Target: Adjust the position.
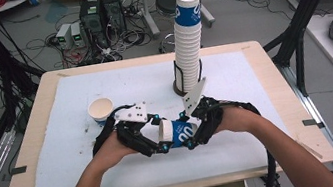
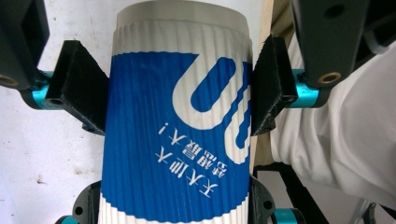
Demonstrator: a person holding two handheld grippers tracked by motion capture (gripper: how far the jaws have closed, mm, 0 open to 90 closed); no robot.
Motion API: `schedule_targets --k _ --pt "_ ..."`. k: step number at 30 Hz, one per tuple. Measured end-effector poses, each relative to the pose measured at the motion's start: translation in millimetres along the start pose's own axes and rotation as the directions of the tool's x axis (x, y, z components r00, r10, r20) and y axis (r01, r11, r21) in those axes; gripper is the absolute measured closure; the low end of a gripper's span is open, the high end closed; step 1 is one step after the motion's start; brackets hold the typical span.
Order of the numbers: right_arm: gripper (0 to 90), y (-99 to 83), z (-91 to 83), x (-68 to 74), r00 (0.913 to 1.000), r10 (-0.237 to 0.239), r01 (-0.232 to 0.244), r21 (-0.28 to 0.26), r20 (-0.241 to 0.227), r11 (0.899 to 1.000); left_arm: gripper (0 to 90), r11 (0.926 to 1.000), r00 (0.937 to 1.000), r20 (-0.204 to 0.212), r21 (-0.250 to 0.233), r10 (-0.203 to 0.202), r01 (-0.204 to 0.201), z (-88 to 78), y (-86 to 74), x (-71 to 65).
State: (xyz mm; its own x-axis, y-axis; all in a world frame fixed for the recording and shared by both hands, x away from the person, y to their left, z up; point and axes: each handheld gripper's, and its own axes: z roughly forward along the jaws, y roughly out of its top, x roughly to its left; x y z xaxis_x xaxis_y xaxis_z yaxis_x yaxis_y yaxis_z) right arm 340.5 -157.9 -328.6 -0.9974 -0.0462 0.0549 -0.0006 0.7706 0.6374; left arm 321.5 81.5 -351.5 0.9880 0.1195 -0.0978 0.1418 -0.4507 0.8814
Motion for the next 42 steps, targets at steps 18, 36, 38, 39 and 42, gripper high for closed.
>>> schedule_targets --k 18,36,38,39,42 --pt "27.9 -14.2 -9.1 -0.6 0.9974 0.063 -0.057 -0.147 0.035 0.988 12.6 0.9682 0.9988 -0.004 -0.246 -0.050 0.047 -13.2 -11.4 10.9" --pt "27.8 -59.0 -8.7 6.8 0.9724 0.210 -0.126 -0.531 0.101 0.838 12.6 0.9022 0.9929 0.001 -0.418 -0.119 0.108 -16.6 -19.8 16.4" --pt "27.7 -61.3 -5.7 7.9 0.9720 0.219 -0.132 -0.574 0.085 0.808 12.6 0.8968 0.9932 0.013 -0.429 -0.116 0.110 -14.8 -19.4 15.3" --pt "27.7 -61.9 -4.3 9.0 0.9723 0.221 -0.134 -0.591 0.077 0.795 12.6 0.8960 0.9929 0.013 -0.430 -0.119 0.113 -13.6 -19.2 14.9" --pt "27.7 -60.9 -0.2 11.8 0.9752 0.209 -0.119 -0.618 0.074 0.777 12.6 0.8956 0.9910 0.008 -0.427 -0.133 0.124 -11.2 -20.3 15.7"
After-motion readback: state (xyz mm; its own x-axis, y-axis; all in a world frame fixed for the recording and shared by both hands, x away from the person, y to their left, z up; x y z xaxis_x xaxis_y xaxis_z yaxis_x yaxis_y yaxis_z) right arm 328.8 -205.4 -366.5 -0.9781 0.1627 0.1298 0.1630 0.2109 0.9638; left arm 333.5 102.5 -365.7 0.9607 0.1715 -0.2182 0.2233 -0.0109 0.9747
